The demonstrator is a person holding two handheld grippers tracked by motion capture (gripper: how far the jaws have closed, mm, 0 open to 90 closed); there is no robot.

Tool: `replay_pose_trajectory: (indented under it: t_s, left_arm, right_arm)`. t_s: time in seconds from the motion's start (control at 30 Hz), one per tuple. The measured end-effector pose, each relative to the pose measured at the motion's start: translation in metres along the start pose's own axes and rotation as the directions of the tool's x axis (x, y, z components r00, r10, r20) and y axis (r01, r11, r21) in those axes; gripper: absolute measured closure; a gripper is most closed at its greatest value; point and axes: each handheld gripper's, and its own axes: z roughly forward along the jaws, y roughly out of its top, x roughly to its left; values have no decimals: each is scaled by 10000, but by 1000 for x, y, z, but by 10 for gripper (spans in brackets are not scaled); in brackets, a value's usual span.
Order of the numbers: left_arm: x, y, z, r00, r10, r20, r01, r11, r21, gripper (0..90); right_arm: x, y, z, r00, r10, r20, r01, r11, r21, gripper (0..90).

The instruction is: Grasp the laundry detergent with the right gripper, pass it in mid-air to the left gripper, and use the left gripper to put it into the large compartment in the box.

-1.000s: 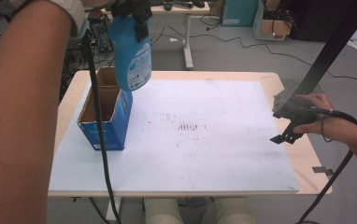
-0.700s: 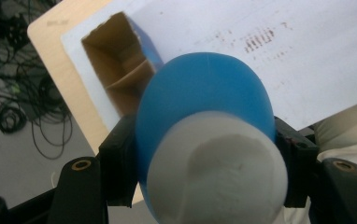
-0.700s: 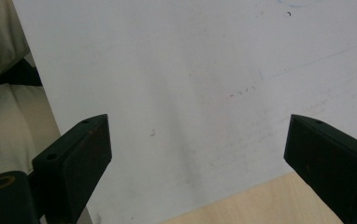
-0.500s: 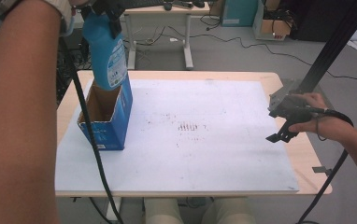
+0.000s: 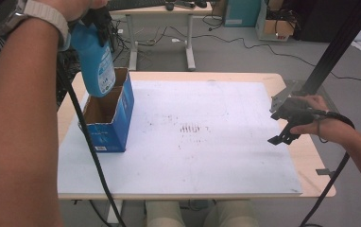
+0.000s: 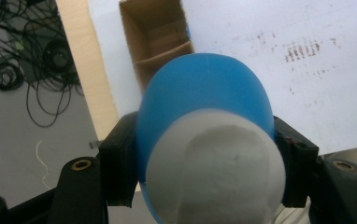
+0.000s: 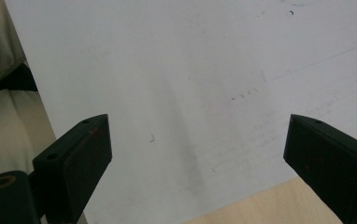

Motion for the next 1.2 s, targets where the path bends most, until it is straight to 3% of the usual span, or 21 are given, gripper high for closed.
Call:
replay_pose_trajectory:
  t_s: [0.57, 0.6, 1.2]
  left_arm:
    - [19, -4, 46, 9960, -886, -135, 888, 9960, 104, 376]
    - [20, -4, 49, 9960, -894, -96, 895, 9959, 137, 376]
    - [31, -7, 101, 9914, -1299, -132, 1303, 9911, 273, 376]
  right_arm:
    - [1, -6, 3, 9993, 373, -61, -372, 9992, 112, 73]
    - [4, -6, 1, 9968, 800, -42, -798, 9961, 385, 73]
    - [3, -11, 7, 9950, 997, -108, -993, 9944, 362, 69]
